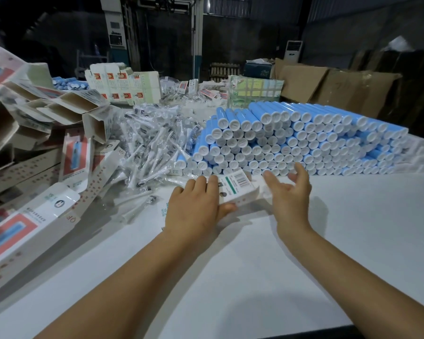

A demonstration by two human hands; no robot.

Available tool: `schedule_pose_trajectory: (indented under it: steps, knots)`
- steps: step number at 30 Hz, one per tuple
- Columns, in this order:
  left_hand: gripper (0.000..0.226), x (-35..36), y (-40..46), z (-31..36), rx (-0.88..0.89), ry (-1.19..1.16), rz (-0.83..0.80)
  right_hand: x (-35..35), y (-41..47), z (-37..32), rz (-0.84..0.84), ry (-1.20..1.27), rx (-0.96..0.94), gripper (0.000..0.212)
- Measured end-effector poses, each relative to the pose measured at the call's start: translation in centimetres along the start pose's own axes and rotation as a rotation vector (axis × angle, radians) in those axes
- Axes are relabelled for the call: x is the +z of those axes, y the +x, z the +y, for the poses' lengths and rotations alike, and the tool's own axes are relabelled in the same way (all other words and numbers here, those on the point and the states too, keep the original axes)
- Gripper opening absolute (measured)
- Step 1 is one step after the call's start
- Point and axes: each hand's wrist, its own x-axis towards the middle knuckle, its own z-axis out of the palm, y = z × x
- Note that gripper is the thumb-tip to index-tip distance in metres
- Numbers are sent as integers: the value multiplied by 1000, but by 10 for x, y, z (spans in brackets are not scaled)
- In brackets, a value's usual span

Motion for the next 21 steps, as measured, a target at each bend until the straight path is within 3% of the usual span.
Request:
schedule_pose_trajectory:
  steps: [2, 3, 4, 6, 9, 13, 15, 17, 18, 21]
  knots:
    - [87, -1, 2, 1, -6, -2, -22, 0, 3, -3, -180, 561, 457, 58]
    - [87, -2, 2, 3, 2, -1, -30, 1, 1, -4, -301, 713, 612, 55]
    - [86, -2, 1, 5, 15, -3, -28, 2, -2, -5, -404, 768, 653, 52]
    - [80, -3, -2, 10, 34, -20, 6, 9, -7, -4, -484, 765, 541, 46]
    - [75, -4, -6, 14, 64, -54, 47, 10, -8, 3, -346, 598, 272, 21]
    - [76, -8, -7, 21, 109, -64, 56, 4, -15, 6, -258, -110, -269, 29]
    - [76, -10, -9, 22, 116, -50, 44, 4, -16, 10, -253, -323, -418, 24]
    - [77, -10, -10, 20, 117, 5, 12, 4, -18, 11, -277, -414, -407, 21]
    - [79, -11, -10, 19, 114, 32, -3, 3, -18, 10, -306, -345, -328, 19]
    - [79, -10, -8, 17, 92, 67, -41, 4, -15, 3, -448, 241, 138, 35]
